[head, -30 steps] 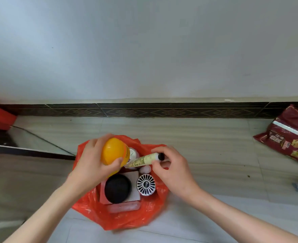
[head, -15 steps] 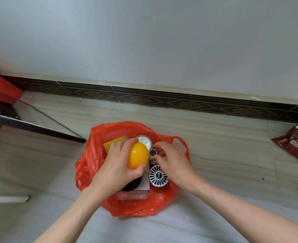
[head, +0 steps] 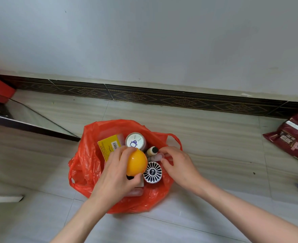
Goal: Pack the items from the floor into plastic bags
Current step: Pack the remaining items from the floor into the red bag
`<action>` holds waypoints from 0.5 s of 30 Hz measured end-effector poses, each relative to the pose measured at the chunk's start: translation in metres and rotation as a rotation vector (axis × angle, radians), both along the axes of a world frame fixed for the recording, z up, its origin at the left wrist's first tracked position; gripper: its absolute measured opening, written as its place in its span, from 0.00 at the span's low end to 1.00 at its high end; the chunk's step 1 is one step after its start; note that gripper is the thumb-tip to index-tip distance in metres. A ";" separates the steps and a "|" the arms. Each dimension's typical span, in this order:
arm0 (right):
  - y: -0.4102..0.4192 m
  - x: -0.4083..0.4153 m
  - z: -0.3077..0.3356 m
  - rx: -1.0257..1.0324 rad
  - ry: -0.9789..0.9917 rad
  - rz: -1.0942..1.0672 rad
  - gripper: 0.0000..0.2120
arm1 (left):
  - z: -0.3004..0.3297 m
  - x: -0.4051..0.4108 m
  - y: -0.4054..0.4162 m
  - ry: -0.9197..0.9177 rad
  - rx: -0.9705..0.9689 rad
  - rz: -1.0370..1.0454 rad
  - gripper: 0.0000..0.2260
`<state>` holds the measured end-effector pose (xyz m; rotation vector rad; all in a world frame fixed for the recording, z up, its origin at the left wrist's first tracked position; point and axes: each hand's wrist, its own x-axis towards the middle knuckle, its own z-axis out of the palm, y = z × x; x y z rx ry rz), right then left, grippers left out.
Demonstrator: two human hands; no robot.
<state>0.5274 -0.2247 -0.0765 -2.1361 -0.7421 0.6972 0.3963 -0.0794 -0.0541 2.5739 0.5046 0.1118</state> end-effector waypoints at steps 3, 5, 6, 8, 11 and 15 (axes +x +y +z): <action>-0.002 0.001 -0.001 0.012 0.008 -0.002 0.09 | 0.008 0.008 0.005 -0.083 -0.016 0.039 0.28; -0.003 0.003 -0.001 0.018 0.007 -0.003 0.10 | 0.011 0.019 0.012 -0.118 -0.009 0.090 0.29; -0.004 0.003 -0.001 0.019 0.007 -0.003 0.10 | 0.012 0.025 0.016 -0.113 0.002 0.115 0.30; -0.004 0.004 -0.001 0.022 0.010 -0.002 0.10 | 0.011 0.039 0.022 -0.061 0.029 0.141 0.30; -0.006 0.006 0.001 0.027 0.010 -0.004 0.12 | 0.014 0.054 0.025 0.039 0.055 0.137 0.30; -0.010 0.010 0.000 0.039 -0.007 -0.015 0.14 | 0.017 0.057 0.028 0.112 0.125 0.096 0.30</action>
